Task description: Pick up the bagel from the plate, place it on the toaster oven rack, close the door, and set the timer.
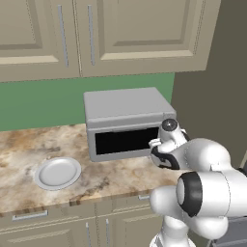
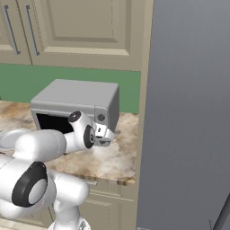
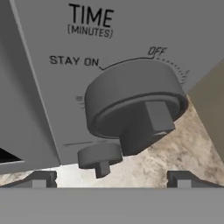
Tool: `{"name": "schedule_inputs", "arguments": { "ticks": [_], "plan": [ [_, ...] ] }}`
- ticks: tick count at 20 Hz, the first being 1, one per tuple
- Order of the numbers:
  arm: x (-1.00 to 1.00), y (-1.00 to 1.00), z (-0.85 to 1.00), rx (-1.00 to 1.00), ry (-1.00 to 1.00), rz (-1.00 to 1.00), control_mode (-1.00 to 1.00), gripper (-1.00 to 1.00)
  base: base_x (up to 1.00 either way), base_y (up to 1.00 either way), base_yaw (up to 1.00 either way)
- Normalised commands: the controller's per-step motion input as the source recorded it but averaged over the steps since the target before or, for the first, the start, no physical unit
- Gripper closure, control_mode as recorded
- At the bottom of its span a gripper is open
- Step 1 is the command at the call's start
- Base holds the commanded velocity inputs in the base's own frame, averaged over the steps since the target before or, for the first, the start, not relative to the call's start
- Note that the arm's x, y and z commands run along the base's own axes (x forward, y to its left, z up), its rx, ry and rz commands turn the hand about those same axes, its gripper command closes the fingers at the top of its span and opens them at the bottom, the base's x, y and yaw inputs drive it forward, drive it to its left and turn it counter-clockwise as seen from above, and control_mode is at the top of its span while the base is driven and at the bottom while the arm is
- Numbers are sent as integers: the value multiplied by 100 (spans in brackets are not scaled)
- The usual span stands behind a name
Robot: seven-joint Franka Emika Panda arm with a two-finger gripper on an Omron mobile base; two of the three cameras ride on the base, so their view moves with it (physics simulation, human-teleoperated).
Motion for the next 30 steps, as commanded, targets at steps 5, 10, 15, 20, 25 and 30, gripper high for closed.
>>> {"name": "schedule_inputs", "arguments": {
  "ticks": [5, 10, 15, 20, 25, 30],
  "plan": [
    [-13, -9, 0, 3, -9, 3, -100, -100, 0, 0, 0],
    [-11, -7, 0, 6, -21, 4, -100, -100, 0, 0, 0],
    [0, 0, -1, 4, -14, 6, -100, -100, 0, 0, 0],
    [-18, 0, -24, 2, -6, 7, -100, -100, 0, 0, 0],
    [-50, 0, -48, 0, 0, 5, -100, -100, 0, 0, 0],
    [-27, 0, -22, 0, 0, 5, -100, -100, 0, 0, 0]
  ]
}}
